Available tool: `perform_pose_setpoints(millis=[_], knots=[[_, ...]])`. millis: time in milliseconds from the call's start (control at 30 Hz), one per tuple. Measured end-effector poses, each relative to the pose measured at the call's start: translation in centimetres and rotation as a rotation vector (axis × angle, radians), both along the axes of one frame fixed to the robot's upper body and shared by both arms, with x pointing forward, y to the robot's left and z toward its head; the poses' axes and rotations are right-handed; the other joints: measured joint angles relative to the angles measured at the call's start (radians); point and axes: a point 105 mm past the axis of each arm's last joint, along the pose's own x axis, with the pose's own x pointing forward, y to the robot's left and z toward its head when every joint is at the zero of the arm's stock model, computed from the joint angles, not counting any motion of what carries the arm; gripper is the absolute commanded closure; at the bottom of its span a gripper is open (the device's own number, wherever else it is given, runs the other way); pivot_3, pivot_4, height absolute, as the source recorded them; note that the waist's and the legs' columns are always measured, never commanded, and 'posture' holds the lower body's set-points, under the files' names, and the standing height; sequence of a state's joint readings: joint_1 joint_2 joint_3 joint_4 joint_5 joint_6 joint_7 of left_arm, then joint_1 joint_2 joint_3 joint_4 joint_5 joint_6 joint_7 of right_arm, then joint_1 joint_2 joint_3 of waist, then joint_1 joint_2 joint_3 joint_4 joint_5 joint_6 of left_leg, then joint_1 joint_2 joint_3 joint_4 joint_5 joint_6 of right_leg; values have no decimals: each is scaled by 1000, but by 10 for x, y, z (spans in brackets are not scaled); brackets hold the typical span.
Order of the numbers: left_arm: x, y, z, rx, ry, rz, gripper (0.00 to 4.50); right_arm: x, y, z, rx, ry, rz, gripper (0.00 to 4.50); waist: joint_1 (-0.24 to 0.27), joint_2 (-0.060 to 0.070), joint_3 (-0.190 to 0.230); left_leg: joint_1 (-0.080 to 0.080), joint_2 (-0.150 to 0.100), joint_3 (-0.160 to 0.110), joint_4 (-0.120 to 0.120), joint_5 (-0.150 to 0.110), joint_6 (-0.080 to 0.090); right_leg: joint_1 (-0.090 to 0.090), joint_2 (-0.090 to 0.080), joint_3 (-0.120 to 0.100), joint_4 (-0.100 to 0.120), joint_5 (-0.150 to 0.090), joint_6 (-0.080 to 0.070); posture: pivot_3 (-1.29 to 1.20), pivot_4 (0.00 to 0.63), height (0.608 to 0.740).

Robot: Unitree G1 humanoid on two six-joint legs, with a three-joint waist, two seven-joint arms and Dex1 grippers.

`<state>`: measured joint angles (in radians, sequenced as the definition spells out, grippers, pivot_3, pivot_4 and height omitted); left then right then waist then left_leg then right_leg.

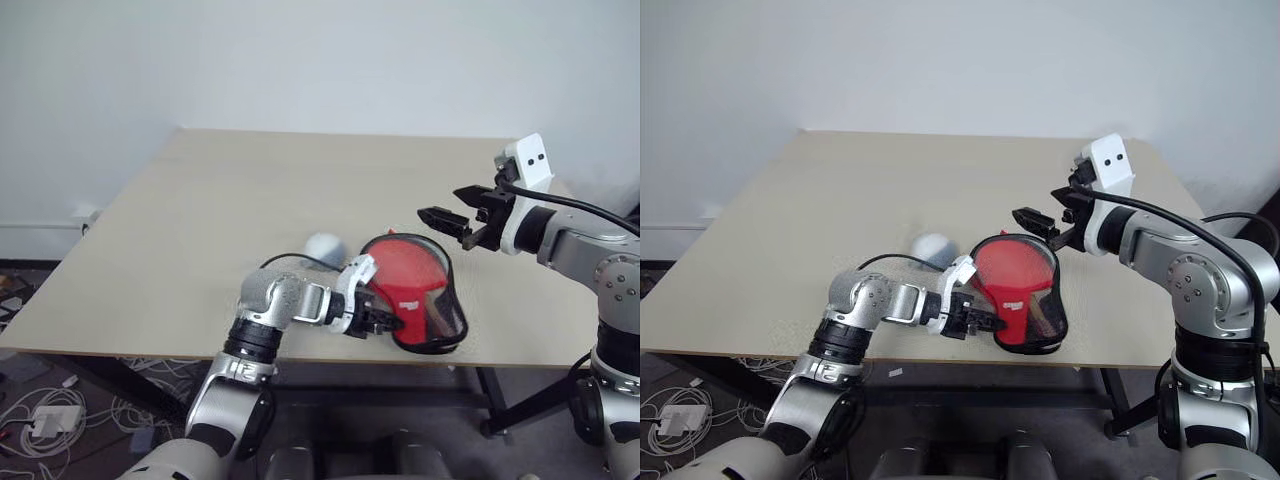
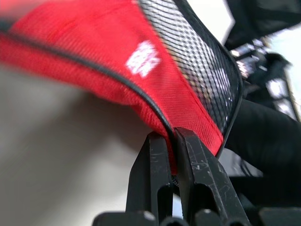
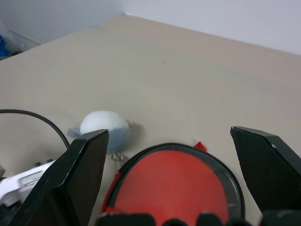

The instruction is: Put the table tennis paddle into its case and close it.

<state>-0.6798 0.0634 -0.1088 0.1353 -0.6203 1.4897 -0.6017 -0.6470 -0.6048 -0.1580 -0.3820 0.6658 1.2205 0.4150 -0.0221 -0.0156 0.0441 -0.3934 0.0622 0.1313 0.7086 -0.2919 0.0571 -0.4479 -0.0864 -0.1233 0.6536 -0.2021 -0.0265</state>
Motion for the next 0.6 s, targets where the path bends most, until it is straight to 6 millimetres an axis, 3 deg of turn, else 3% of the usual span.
perform_pose_setpoints(millis=[200, 600], knots=[[-25, -8, 18, -45, -14, -99, 4443, -2, 2, -2, -18, 12, 27, 0, 0, 1, 0, 0, 0, 0, -1, 0, 0, 0, 0, 1, 0, 0, 0, 0, 0, 740], [-46, 20, -6, 18, 21, -104, 4443, -1, 2, -8, -34, 40, 40, 0, 0, 2, 1, 0, 0, -1, -1, 1, -1, 0, 0, 1, 0, 0, 0, 0, 0, 740]])
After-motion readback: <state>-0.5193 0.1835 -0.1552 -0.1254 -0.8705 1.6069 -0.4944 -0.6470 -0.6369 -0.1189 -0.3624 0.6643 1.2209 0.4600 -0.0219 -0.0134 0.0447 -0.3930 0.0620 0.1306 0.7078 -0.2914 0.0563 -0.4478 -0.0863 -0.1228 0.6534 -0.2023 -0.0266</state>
